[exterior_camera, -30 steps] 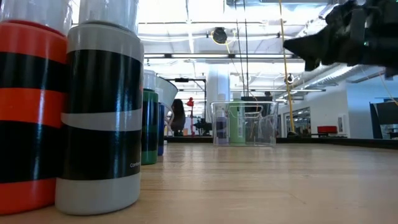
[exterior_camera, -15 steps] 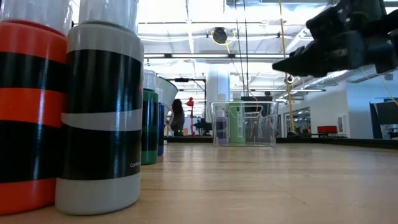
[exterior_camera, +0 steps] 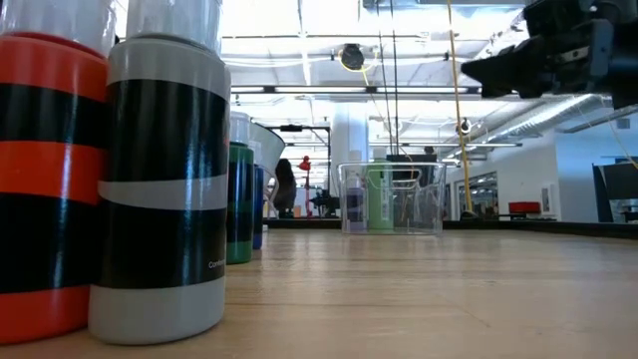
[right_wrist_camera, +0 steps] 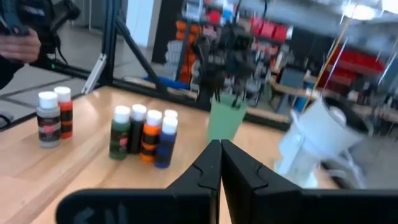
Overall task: Pick & Place Paint Supplies
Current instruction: Put the red paint bottle into the transparent bin
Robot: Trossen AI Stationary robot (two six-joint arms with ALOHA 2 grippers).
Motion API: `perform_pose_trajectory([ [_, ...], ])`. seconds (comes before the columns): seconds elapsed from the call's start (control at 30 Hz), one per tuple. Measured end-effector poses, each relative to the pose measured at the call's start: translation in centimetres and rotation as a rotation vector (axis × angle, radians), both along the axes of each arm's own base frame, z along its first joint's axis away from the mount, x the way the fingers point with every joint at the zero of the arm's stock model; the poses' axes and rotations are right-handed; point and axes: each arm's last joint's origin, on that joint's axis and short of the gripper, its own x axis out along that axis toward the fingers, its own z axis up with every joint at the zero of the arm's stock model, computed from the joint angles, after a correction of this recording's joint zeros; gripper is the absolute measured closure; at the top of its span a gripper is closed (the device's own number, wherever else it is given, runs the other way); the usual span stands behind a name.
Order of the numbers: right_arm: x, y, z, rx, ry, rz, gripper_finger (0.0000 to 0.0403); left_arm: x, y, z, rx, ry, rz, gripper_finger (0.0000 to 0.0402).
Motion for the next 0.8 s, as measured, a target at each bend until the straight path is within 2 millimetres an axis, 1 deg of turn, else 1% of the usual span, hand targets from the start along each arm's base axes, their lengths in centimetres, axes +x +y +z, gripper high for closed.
perform_pose_trajectory([
  [0.17,-1.0,0.2,-1.5,-0.022,-0.095,-0.005,0.0399,0.2,0.1,-0.3,-0.029,0.025,0.007,0.0382],
  [0.2,-1.1,0.2,-1.4,-0.037,-0.112,-0.007,0.0399,0.3,0.1,-0.2,-0.025,0.014,0.007,0.0382],
  [0.27,-1.2,0.2,-1.1,-0.073,-0.155,-0.012,0.0399,0.4,0.1,0.3,-0.031,-0.046,-0.008,0.0382],
  [0.33,-1.2,0.2,-1.2,-0.087,-0.151,-0.012,0.0399,0.4,-0.1,1.2,-0.013,-0.129,-0.072,0.0382],
  [0.4,-1.1,0.2,-1.8,-0.08,-0.09,-0.009,0.0399,0.5,-0.7,2.3,0.021,-0.184,-0.163,0.0382],
  [0.47,-1.1,0.1,-2.0,-0.081,-0.072,-0.012,0.0399,0.9,-1.3,3.8,0.026,-0.185,-0.23,0.0382],
  [0.57,-1.1,0.2,-1.7,-0.089,-0.103,-0.013,0.0399,2.1,-2.6,6.0,0.013,-0.089,-0.336,0.0382],
  [0.67,-1.1,0.2,-1.6,-0.09,-0.11,-0.013,0.0399,3.6,-4.8,8.2,0.056,0.021,-0.428,0.0382],
  [0.73,-1.1,0.2,-1.7,-0.088,-0.106,-0.013,0.0399,4.6,-6.4,9.8,0.077,0.073,-0.461,0.0382],
  [0.8,-1.1,0.2,-1.7,-0.085,-0.105,-0.013,0.0399,5.5,-7.8,11.3,0.042,0.151,-0.443,0.0382],
])
